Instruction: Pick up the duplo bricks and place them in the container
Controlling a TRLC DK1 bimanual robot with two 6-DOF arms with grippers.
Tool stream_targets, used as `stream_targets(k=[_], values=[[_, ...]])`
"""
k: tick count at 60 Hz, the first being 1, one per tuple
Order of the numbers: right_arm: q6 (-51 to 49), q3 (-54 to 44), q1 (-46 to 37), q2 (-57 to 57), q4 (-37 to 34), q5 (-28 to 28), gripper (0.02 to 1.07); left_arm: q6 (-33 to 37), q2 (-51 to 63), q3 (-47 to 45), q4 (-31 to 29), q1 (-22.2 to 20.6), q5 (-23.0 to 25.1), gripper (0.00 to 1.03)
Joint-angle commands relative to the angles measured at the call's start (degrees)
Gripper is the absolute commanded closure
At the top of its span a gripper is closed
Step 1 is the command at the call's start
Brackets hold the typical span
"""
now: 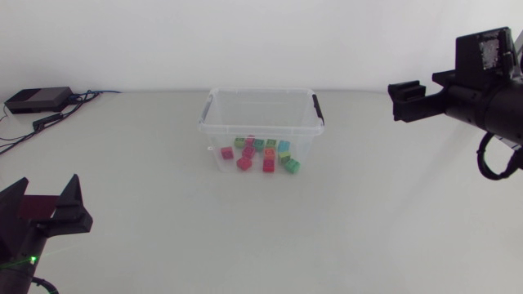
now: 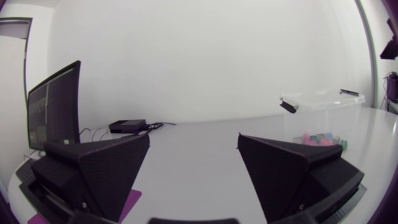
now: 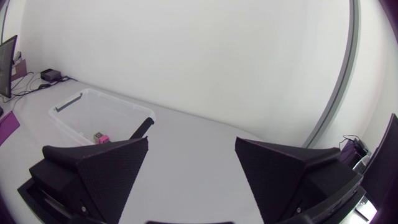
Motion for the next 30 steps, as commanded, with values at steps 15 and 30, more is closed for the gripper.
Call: stream_targets(k=[15, 30], values=[[-2.2, -15.1, -1.6, -14.6, 5.6, 1.4, 0.06, -9.2, -0.6, -1.3, 0.1, -0.9, 1.3, 0.05], [-1.9, -24.1, -3.0, -27.6, 8.3, 2.4, 0.06, -9.1, -0.6, -1.4, 0.1, -1.4, 2.0, 0.05]])
